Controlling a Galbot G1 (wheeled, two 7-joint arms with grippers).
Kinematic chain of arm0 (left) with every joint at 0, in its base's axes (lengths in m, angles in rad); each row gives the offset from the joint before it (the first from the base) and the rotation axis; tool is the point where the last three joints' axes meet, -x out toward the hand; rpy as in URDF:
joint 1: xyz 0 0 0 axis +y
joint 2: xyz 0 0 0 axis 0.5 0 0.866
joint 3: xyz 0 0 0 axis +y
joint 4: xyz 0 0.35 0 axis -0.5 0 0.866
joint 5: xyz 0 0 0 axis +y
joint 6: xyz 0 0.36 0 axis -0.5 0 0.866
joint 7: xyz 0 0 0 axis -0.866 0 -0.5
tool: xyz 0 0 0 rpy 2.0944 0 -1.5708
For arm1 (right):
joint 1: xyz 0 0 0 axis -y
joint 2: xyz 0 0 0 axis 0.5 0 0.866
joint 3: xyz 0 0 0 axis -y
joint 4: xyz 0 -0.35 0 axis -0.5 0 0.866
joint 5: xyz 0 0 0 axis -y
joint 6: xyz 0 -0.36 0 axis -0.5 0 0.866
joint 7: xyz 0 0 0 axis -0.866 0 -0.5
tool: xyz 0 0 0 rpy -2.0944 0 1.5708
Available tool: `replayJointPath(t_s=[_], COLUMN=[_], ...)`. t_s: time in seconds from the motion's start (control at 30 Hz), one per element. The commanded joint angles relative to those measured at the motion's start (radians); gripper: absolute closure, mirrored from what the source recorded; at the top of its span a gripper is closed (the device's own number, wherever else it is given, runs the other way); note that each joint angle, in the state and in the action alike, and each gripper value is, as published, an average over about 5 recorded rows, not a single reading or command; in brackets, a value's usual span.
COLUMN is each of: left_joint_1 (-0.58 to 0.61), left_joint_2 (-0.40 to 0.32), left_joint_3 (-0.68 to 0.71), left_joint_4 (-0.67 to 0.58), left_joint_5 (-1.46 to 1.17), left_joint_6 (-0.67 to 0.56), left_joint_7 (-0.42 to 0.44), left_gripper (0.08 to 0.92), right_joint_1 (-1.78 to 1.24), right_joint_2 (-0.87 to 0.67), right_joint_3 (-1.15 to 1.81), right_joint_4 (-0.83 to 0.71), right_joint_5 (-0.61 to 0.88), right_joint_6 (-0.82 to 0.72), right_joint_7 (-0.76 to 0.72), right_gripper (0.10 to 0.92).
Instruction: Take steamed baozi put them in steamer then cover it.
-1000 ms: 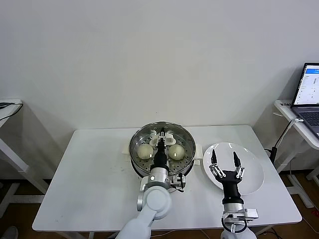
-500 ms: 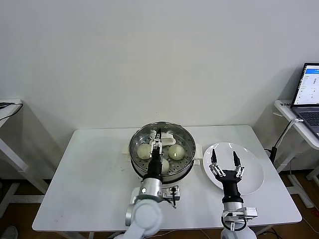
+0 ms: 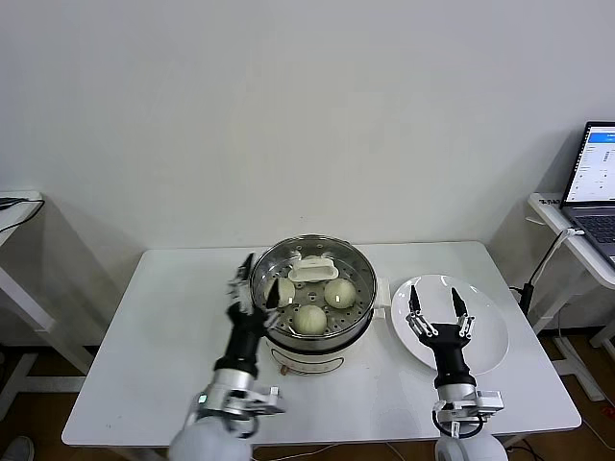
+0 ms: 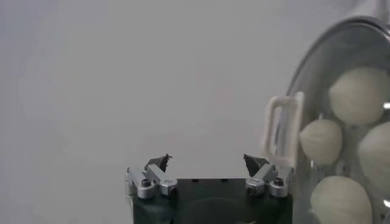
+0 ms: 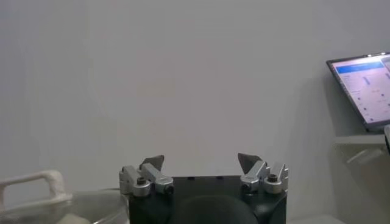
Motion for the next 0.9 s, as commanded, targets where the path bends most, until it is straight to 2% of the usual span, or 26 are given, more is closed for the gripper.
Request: replayJointPath(t_s=[0.03,0.23,0.9], left_joint_1=[0.188,0.192,0.19], left_joint_2=[-0.053,-0.083,-0.09], left_joint_3=[-0.475,-0.508,-0.517], left_joint_4=[0.008,0.037,0.071], left_joint_5=[-0.833,-0.868,-0.871], left_joint_6=[-0.347,-0.363,-0.354], left_joint_7=[0.036,0.087,0.096], left_gripper=[0.177,0.177,0.177], right_joint_1=[-0.003,-0.006,-0.019], right_joint_2=[-0.01,-0.009,-0.005], right_joint_3=[0.017,0.02,0.023], right_joint_4=[0.069,0.076,0.082], right_joint_5=[-0.022,-0.047,-0.059], right_joint_6=[-0.121,-0.133,-0.131], right_joint_7=[-0.002,-0.005,0.003], right_gripper=[0.203,0.203,0.203])
